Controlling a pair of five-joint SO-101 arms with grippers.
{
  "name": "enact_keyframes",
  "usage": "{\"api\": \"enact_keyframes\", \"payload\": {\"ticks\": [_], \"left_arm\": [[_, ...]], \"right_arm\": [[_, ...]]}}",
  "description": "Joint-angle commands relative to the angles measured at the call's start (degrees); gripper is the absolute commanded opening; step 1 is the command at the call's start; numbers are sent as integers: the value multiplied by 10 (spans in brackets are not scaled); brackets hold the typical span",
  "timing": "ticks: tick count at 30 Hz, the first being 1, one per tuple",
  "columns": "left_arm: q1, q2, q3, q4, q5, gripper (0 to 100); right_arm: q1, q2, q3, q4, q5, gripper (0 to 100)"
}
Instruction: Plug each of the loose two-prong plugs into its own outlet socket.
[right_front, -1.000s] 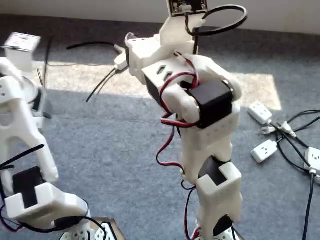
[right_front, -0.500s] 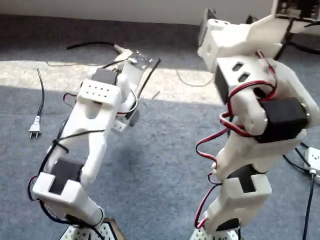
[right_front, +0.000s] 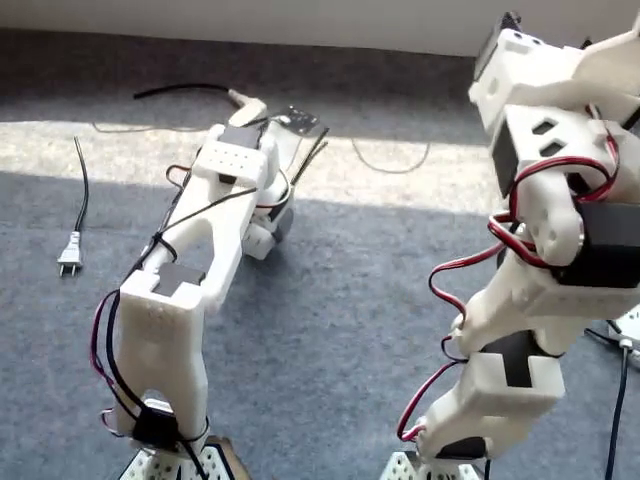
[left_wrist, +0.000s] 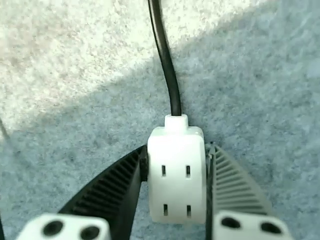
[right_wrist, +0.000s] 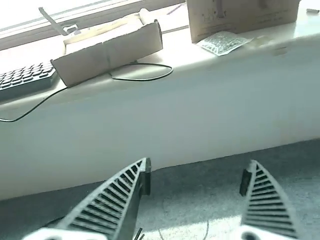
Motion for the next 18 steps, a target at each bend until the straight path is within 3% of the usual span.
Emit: {"api": "enact_keyframes", "payload": {"ticks": [1,10,13,18], "left_arm": [[21,-10,-77,44,9,184],[95,-4,-167,163,5,186],[84,14,-163,161,4,186],[51,78,-164,161,-60,185]], "right_arm": [[38,-41,-1,23,7,286],[52,-45,0,24,7,286],[53,-46,0,24,7,286],[53,-48,36,24,7,286]]}}
